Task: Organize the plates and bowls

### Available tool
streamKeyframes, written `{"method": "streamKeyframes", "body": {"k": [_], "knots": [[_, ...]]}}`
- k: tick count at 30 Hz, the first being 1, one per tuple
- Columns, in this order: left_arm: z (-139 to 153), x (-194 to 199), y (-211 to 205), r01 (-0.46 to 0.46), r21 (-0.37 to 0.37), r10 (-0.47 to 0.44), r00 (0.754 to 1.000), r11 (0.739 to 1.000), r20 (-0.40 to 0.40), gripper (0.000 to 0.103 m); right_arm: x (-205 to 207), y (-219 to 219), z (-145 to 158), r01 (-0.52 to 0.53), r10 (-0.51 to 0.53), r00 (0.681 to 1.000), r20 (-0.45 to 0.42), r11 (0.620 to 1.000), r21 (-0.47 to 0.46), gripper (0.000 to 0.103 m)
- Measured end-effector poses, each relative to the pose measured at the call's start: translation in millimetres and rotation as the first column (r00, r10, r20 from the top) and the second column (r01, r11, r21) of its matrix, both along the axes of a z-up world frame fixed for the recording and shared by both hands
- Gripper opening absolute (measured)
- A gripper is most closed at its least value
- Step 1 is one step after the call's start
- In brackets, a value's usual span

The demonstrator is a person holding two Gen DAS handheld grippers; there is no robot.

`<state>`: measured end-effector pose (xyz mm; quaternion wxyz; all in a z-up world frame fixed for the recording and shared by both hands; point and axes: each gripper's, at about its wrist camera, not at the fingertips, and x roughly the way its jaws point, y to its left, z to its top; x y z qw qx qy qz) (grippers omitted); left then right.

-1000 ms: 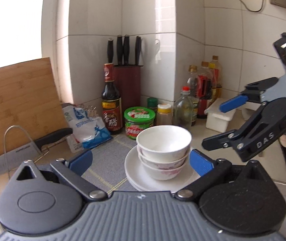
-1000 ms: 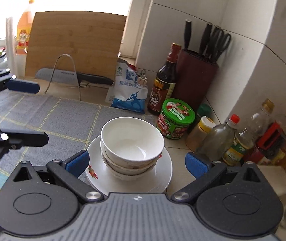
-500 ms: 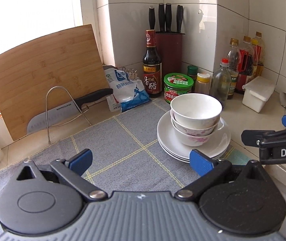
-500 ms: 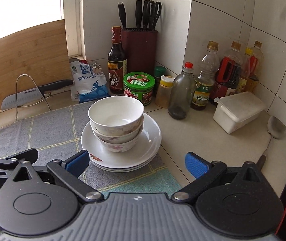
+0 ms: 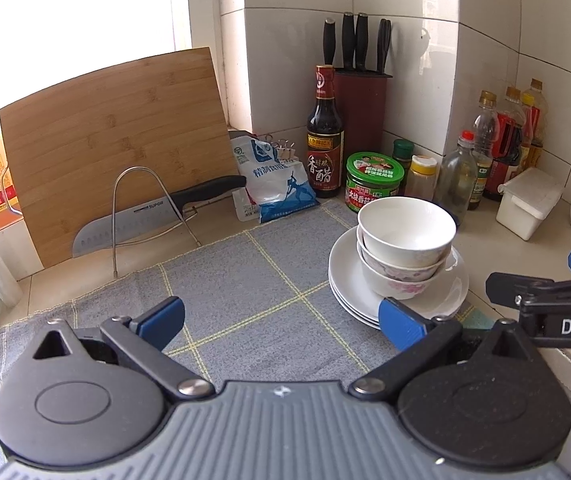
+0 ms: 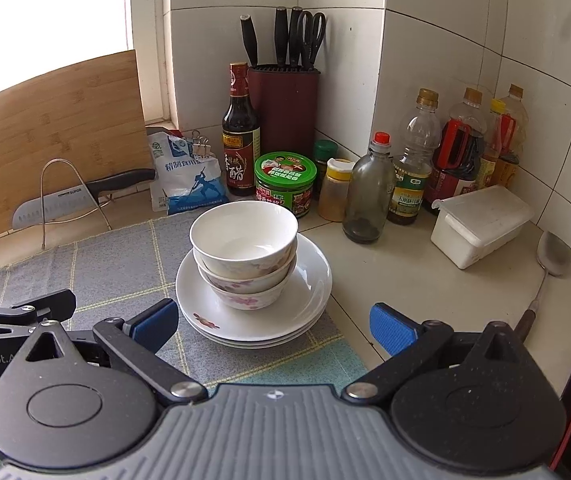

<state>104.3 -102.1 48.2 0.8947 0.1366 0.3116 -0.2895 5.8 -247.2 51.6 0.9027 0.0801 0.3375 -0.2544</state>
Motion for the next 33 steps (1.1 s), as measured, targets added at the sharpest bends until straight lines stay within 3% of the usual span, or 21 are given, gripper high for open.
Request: {"method": "streamKeyframes", "body": {"k": [33], "knots": [[4.4, 4.3, -7.6, -0.004, -0.005, 0.004, 1.0, 1.0, -0.008, 0.102, 5.7, -5.9, 2.6, -0.001, 0.001, 1.0, 0.001, 1.0, -0.01, 0.103]]}}
